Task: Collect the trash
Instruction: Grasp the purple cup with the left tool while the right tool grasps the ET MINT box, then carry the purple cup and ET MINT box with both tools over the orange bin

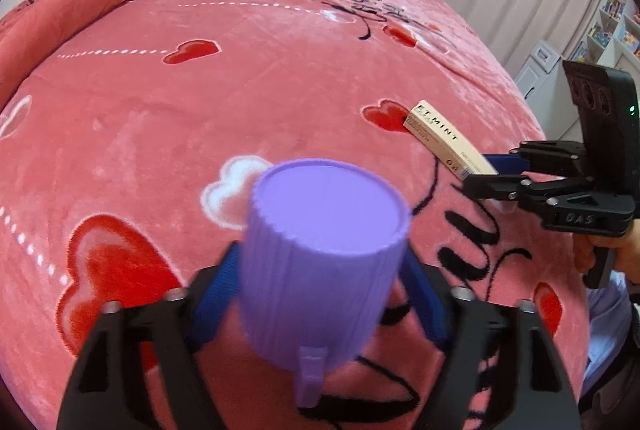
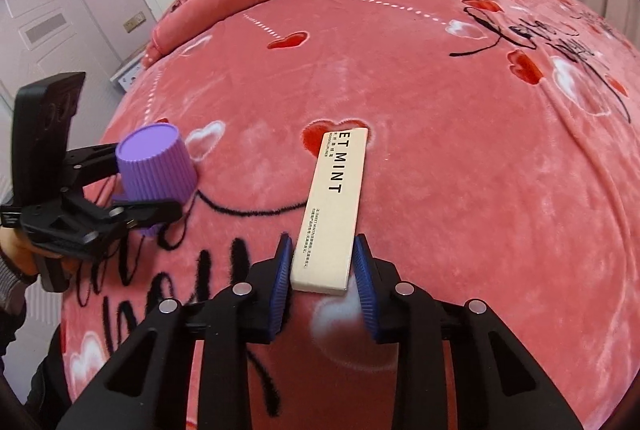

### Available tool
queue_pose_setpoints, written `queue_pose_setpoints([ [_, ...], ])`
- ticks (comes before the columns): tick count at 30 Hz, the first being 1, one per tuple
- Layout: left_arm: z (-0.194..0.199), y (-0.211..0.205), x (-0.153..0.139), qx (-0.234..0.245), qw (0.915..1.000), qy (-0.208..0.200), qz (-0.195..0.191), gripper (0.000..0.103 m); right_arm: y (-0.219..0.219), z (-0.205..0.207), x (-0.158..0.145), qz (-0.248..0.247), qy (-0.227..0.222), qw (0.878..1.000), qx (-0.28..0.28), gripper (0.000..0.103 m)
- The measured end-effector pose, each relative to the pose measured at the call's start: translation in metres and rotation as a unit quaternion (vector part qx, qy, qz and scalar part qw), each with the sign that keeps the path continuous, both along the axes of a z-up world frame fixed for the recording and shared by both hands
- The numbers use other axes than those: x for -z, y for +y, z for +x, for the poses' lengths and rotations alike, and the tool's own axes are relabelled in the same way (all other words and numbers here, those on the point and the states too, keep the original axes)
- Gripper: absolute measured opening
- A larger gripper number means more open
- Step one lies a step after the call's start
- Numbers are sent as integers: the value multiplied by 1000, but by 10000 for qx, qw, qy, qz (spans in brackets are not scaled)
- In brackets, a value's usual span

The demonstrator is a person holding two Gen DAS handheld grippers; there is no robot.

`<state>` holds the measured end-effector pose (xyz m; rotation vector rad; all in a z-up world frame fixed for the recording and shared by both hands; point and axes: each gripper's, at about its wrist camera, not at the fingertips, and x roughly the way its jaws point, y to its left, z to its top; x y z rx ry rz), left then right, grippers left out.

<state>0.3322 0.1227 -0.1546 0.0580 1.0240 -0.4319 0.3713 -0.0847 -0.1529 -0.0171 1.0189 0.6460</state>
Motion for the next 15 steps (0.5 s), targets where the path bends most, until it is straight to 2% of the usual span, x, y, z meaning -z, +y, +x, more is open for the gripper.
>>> queue_pose_setpoints([
  [11, -27, -8, -12, 143, 9999, 72, -35, 69, -17, -32, -15, 310, -56, 9984, -472, 29],
  [15, -53, -30, -23, 451, 9989, 59, 99, 69, -26, -57, -30, 362, -118, 9965, -739, 29],
])
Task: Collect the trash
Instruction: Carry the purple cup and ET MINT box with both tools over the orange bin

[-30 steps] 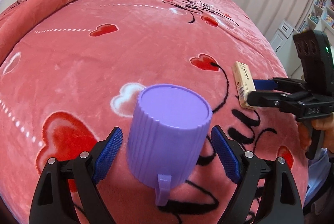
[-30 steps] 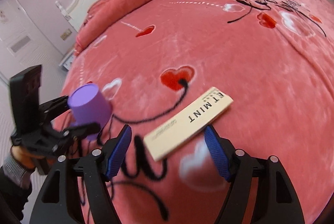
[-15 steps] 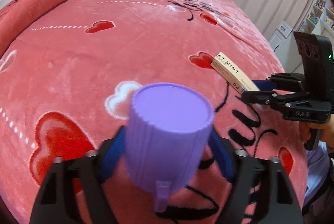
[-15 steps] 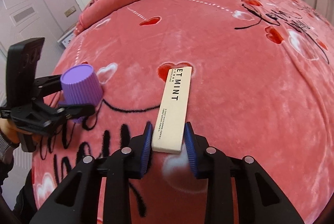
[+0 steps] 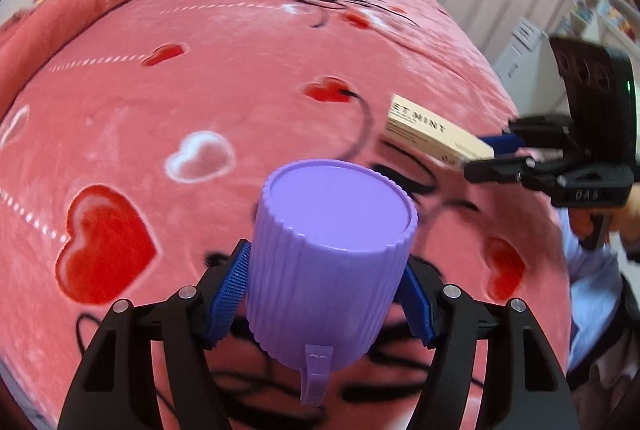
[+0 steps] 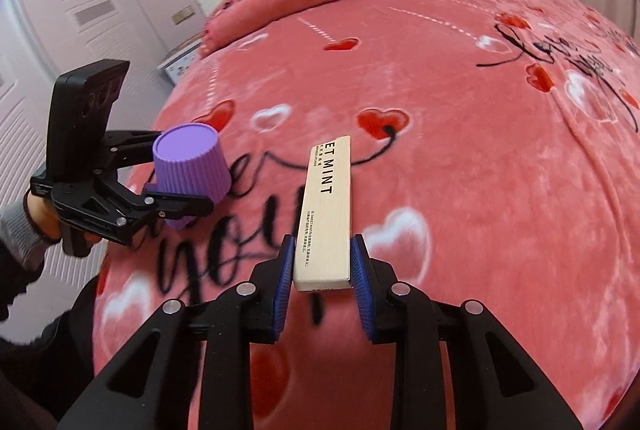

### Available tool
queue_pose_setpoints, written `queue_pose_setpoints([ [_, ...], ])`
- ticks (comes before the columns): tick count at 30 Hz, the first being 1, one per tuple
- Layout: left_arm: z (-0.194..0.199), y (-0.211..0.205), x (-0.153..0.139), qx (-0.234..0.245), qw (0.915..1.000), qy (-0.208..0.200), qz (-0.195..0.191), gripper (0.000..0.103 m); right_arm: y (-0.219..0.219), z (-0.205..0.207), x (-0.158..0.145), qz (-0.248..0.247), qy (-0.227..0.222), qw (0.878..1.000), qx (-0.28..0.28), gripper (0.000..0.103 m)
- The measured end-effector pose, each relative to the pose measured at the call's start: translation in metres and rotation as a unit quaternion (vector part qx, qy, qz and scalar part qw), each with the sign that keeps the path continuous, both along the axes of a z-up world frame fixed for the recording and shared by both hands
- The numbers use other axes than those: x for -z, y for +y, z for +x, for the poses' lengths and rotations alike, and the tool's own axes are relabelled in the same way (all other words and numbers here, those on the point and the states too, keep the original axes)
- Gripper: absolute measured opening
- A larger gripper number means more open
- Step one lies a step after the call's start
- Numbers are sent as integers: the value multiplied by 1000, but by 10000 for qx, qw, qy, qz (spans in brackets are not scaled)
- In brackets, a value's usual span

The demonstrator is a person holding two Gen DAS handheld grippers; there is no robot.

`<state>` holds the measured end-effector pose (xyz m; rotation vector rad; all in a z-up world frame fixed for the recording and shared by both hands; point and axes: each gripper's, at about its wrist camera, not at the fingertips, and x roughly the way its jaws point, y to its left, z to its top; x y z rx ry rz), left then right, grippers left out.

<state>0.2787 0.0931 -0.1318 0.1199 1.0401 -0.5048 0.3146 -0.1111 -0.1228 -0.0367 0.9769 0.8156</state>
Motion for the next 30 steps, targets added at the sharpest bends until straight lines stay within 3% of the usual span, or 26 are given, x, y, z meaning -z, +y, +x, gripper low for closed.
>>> queue_pose_setpoints([
  [8, -50, -30, -27, 203, 9998, -60, 50, 69, -34, -64, -28, -3, -42, 9996, -273, 29],
  [20, -128, -106, -60, 868, 9956, -298, 210, 69, -101, -166, -55, 236, -115, 9995, -185, 29],
  [30, -149, -189, -74, 1601, 9850, -522, 375, 69, -179, -213, -70, 430, -326, 9976, 437, 29],
])
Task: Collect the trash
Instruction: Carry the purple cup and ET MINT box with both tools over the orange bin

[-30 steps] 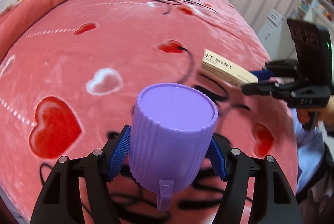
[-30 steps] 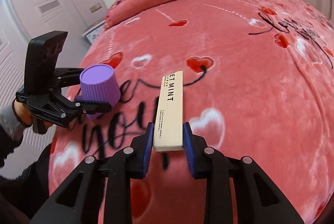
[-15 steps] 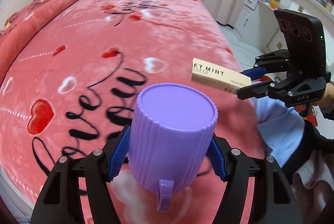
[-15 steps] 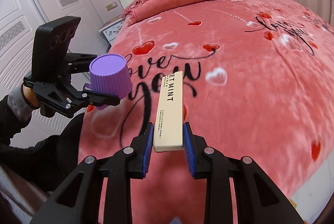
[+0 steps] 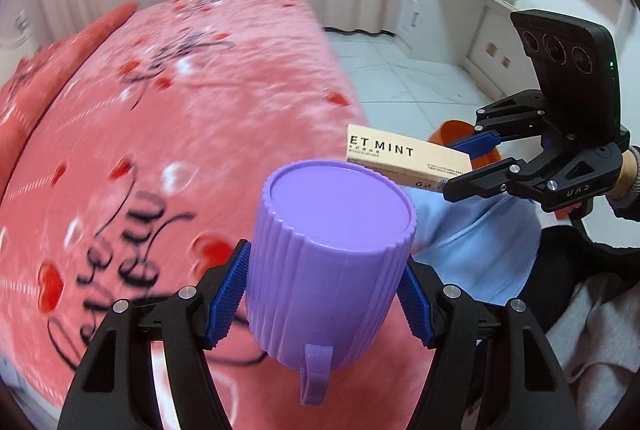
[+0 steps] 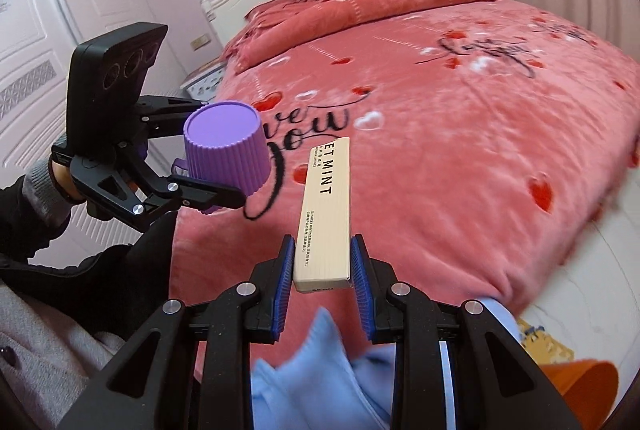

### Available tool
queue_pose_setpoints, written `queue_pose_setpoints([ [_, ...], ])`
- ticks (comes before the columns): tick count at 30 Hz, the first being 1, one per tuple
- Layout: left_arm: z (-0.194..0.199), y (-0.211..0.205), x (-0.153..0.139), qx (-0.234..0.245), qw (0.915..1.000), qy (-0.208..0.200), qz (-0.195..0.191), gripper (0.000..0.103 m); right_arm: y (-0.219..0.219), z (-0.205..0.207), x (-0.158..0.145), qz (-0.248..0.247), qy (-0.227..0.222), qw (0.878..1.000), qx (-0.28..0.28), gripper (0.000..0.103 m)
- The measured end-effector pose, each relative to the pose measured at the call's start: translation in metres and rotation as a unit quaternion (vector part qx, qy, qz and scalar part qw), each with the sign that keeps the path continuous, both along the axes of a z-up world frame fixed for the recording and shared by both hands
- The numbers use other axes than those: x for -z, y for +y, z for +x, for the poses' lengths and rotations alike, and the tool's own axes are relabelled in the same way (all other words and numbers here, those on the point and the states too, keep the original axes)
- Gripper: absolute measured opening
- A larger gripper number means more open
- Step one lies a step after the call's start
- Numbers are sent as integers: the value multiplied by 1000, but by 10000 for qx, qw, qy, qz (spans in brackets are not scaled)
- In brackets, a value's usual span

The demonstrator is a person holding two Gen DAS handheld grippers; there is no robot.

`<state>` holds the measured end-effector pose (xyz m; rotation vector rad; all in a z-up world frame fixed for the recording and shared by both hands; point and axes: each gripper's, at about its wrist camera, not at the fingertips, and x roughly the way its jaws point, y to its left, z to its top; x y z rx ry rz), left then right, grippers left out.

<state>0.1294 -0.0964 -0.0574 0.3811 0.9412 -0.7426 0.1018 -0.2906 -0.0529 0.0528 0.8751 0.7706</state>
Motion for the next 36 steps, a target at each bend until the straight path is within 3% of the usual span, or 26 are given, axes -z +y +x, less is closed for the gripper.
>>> queue_pose_setpoints([
  [11, 10, -139, -4, 1307, 9913, -116, 89, 69, -136, -39, 5, 146, 1, 9911, 1323, 29],
  [22, 11, -268, 12, 2511, 9679, 63, 74, 69, -268, -89, 21, 125, 161, 9640, 2652, 29],
  [30, 10, -337, 31, 3060, 9517, 251, 33, 69, -334, -116, 37, 146, 313, 9408, 3371, 29],
  [36, 18, -369, 46, 3157, 9480, 416, -29, 69, -373, -119, 56, 133, 433, 9272, 3719, 29],
])
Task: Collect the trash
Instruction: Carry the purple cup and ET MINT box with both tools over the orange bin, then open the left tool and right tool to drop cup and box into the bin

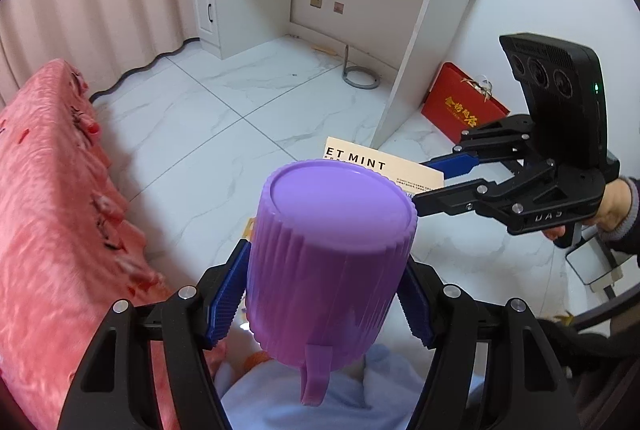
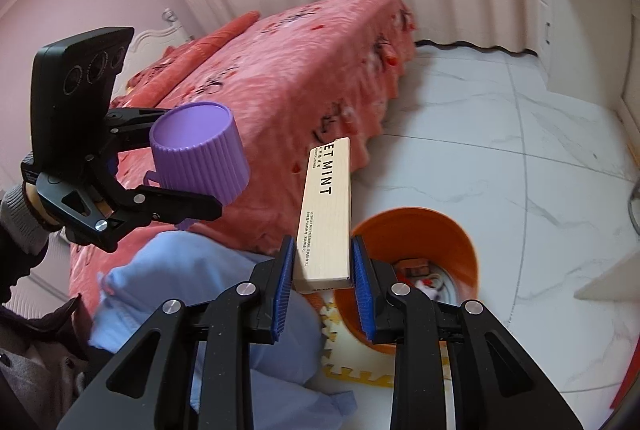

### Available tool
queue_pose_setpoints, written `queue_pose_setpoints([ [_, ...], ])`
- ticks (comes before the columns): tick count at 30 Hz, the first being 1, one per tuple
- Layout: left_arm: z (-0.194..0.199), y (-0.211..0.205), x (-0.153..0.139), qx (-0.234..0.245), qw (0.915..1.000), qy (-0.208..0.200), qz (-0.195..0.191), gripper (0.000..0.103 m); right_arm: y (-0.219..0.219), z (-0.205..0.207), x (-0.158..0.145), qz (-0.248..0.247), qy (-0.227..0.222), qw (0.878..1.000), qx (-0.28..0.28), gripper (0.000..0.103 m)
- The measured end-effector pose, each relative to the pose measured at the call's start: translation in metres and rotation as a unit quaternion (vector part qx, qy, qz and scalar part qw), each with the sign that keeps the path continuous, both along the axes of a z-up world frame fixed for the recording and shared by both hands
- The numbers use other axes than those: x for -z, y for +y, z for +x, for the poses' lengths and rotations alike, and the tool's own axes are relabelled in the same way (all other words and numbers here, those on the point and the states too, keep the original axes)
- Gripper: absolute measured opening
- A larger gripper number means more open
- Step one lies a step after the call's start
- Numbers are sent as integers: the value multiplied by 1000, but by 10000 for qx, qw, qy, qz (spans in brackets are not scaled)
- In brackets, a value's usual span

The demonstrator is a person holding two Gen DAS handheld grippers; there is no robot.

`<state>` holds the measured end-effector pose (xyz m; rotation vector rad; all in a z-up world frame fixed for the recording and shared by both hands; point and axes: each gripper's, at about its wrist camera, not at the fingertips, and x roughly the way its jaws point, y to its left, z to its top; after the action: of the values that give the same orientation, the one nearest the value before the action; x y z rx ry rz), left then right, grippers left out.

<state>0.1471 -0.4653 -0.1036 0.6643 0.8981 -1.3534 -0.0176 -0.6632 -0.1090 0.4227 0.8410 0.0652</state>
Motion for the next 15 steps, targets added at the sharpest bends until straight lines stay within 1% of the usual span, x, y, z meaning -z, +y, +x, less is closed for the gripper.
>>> queue_pose_setpoints([
  [5, 8, -25, 16, 0, 9998, 212, 61, 69, -26, 11, 28, 86, 203, 9993, 306, 29],
  [8, 8, -34, 27, 36, 9995, 244, 188, 69, -35, 21, 49, 187, 301, 9986, 389, 29],
  [10, 11, -38, 34, 14, 9991, 327, 253, 69, -36, 32, 64, 224, 405, 9979, 446, 32],
  [11, 13, -40, 38, -5, 9990, 367, 268, 69, -37, 36, 71, 216, 466, 9975, 482, 41],
  [13, 14, -42, 42, -35, 9985, 451, 305, 69, -39, 41, 86, 287, 579, 9965, 540, 53],
  [15, 15, -46, 48, -22, 9981, 510, 355, 69, -39, 41, 95, 361, 661, 9955, 567, 53],
])
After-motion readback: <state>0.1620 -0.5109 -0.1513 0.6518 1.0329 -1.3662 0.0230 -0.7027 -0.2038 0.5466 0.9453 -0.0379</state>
